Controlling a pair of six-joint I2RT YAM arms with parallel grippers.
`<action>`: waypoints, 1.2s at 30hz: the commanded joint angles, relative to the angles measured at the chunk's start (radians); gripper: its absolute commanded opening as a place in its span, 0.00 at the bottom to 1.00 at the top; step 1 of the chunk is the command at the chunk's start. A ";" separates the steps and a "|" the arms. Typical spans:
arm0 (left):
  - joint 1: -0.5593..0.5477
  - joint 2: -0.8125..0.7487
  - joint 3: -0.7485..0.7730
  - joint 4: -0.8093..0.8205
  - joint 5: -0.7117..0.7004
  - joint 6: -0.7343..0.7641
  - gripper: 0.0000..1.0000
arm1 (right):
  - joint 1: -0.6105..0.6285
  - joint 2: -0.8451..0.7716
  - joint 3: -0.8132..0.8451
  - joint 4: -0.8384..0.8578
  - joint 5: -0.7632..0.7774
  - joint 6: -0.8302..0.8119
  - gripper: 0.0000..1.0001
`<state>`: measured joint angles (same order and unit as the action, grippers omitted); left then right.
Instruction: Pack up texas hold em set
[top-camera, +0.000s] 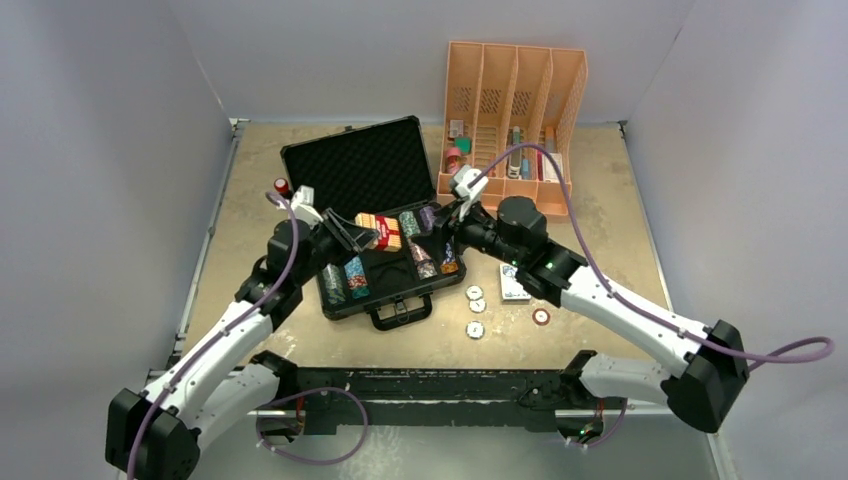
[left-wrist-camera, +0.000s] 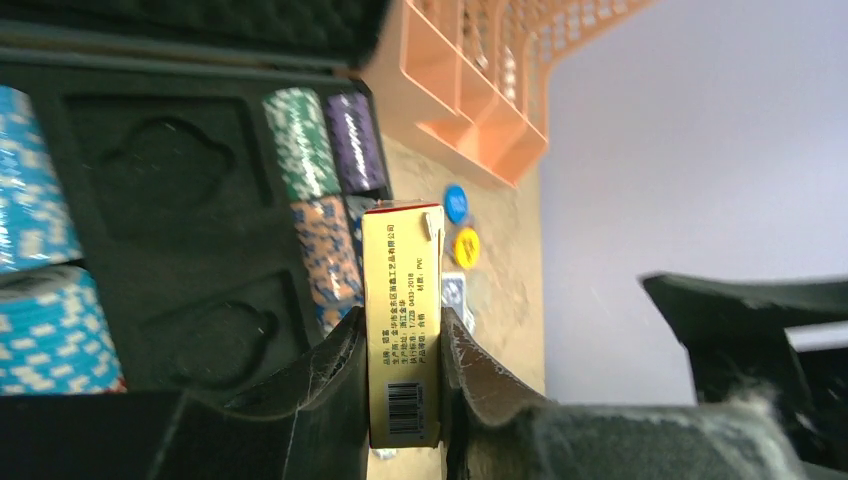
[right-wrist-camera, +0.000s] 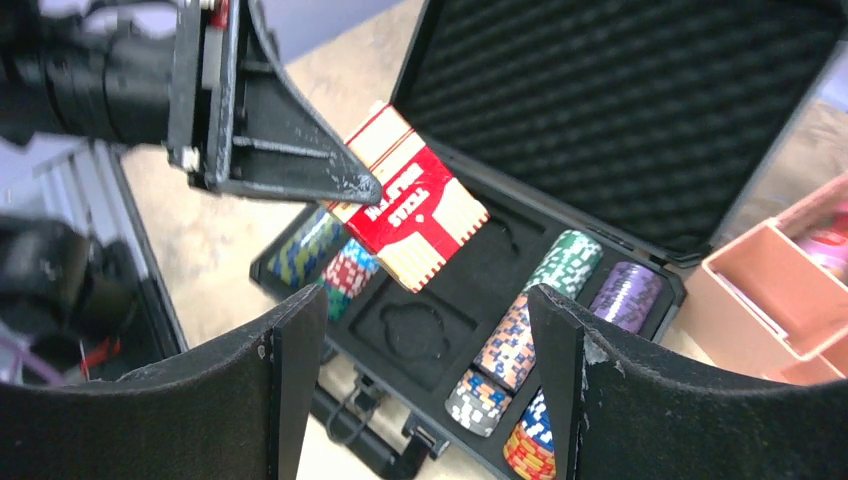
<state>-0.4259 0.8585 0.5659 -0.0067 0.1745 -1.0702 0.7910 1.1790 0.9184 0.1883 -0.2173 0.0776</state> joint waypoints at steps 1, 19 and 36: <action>0.004 0.059 0.063 0.062 -0.199 0.014 0.00 | -0.001 -0.053 -0.054 0.136 0.210 0.175 0.75; 0.004 0.468 0.110 0.347 -0.330 -0.006 0.00 | 0.001 -0.131 -0.208 0.243 0.199 0.141 0.72; 0.002 0.590 0.099 0.437 -0.166 -0.082 0.07 | 0.001 -0.093 -0.206 0.242 0.205 0.137 0.71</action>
<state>-0.4191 1.3918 0.6266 0.2687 -0.0658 -1.1152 0.7910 1.0931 0.6979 0.3759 -0.0349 0.2237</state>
